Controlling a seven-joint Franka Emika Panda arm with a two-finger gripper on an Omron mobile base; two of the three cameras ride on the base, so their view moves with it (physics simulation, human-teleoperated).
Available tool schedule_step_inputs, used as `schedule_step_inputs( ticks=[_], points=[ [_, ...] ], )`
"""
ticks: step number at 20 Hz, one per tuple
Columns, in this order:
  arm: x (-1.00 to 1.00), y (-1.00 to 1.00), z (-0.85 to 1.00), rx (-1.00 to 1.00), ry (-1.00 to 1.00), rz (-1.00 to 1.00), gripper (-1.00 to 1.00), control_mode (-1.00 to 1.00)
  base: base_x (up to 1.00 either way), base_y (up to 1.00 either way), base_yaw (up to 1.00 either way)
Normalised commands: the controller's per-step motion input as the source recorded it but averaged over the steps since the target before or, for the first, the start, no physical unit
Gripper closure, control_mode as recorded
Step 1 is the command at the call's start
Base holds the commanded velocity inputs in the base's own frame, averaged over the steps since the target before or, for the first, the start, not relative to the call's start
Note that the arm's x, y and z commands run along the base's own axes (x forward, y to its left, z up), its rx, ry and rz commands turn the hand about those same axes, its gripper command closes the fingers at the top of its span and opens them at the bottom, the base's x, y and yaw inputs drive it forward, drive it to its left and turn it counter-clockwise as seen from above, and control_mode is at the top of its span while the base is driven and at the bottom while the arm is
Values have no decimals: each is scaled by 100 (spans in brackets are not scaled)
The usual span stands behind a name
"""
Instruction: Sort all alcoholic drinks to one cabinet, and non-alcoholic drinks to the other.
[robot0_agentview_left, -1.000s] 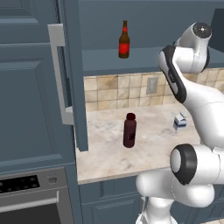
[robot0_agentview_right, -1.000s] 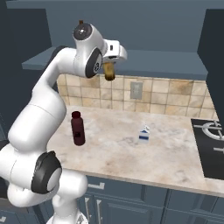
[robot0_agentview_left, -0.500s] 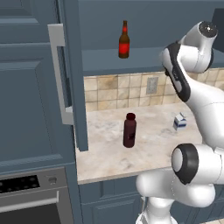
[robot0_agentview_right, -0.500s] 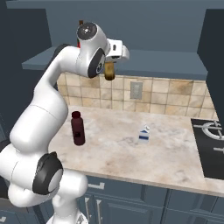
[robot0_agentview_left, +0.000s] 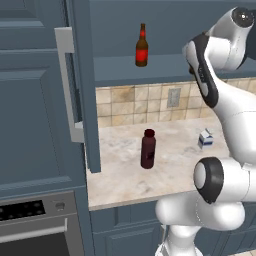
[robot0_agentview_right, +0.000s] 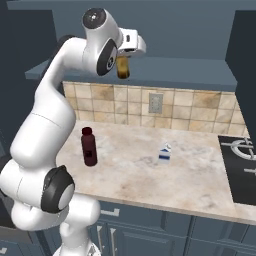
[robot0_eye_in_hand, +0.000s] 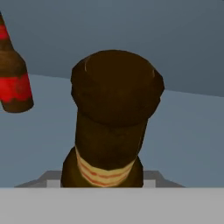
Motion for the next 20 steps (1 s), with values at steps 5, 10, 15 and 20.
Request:
schedule_step_inputs(
  ticks=[5, 10, 15, 20],
  points=[
    [0, 12, 13, 0, -15, 0, 100, -100, 0, 0, 0],
    [26, 7, 0, 0, -9, 0, 100, -100, 0, 0, 0],
    [59, 6, -5, 0, 0, 0, 100, -100, 0, 0, 0],
    [73, 3, -14, 0, 0, 0, 100, -100, 0, 0, 0]
  ],
)
